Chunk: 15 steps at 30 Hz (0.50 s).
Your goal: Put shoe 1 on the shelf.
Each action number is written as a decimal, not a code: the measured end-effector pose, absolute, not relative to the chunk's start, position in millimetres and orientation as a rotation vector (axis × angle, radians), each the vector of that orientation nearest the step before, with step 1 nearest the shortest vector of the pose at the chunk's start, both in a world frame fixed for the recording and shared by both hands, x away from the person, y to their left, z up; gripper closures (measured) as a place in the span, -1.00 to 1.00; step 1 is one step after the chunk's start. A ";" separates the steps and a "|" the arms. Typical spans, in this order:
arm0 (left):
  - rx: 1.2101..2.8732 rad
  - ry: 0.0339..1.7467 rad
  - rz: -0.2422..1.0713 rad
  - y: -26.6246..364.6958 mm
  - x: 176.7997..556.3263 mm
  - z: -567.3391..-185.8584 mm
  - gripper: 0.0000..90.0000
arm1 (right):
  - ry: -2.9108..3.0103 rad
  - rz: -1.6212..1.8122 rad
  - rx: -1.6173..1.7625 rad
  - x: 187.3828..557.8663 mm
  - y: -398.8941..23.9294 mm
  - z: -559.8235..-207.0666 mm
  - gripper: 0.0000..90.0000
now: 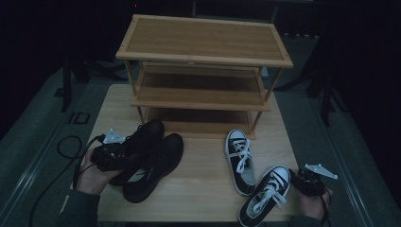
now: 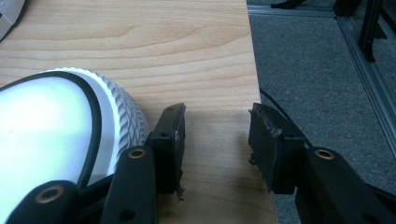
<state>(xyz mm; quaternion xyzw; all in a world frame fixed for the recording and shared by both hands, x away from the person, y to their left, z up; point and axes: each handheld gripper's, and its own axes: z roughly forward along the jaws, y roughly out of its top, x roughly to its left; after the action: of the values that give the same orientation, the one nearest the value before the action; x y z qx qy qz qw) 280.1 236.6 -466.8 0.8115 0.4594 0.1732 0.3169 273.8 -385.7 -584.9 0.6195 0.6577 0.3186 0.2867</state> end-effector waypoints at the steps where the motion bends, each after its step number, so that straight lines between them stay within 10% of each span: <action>1: 2.142 1.207 0.454 236.4 279.9 -467.1 -0.09 | 1.757 0.852 1.656 273.8 -385.7 -584.9 0.23; 15: 2.191 1.189 0.431 234.4 278.9 -468.7 -0.11 | 1.757 0.851 1.656 273.8 -385.7 -584.9 0.23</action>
<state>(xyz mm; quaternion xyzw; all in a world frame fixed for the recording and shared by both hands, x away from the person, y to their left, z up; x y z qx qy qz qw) 278.9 234.4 -468.7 0.8258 0.4482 0.1623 0.3014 273.8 -385.7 -584.9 0.6198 0.6574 0.3186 0.2868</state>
